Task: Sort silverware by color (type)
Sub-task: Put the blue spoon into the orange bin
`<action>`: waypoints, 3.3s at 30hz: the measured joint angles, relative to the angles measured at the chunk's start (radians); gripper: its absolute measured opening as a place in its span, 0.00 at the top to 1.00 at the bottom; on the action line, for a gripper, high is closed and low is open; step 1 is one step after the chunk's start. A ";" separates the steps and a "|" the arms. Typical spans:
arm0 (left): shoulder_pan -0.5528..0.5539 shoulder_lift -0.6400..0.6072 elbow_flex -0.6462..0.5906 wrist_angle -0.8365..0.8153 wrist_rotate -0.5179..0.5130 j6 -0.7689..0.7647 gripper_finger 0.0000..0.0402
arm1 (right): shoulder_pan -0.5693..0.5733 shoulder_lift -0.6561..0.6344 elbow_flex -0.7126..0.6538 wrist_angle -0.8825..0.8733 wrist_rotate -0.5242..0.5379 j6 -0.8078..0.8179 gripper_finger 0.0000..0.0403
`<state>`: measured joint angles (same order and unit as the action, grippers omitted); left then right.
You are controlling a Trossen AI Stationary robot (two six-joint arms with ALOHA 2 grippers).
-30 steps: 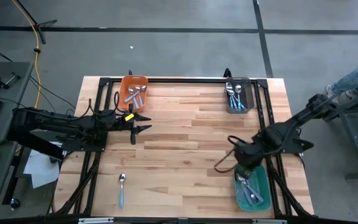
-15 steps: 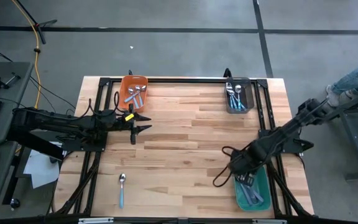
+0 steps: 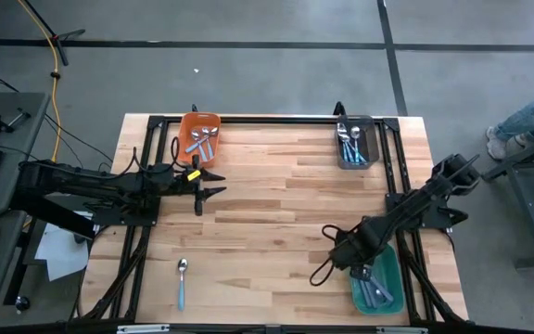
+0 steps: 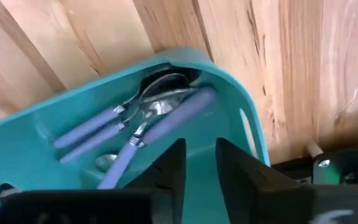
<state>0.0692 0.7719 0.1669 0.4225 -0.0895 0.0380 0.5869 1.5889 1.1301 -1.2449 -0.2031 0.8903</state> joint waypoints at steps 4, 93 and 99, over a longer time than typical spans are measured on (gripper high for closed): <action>0.000 0.000 0.000 0.001 0.000 0.000 0.66 | -0.012 -0.025 0.000 0.001 -0.008 0.054 0.78; -0.999 0.755 0.598 -1.055 0.052 -2.094 0.62 | -0.467 -0.226 -0.542 1.668 0.266 -1.063 1.00; -1.000 0.755 0.598 -1.060 0.043 -2.066 0.64 | -0.467 -0.226 -0.542 1.668 0.266 -1.046 1.00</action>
<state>-0.9310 1.5269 0.7650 -0.6378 -0.0469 -2.0280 0.1200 1.3624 0.5877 0.4229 0.0631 -0.1555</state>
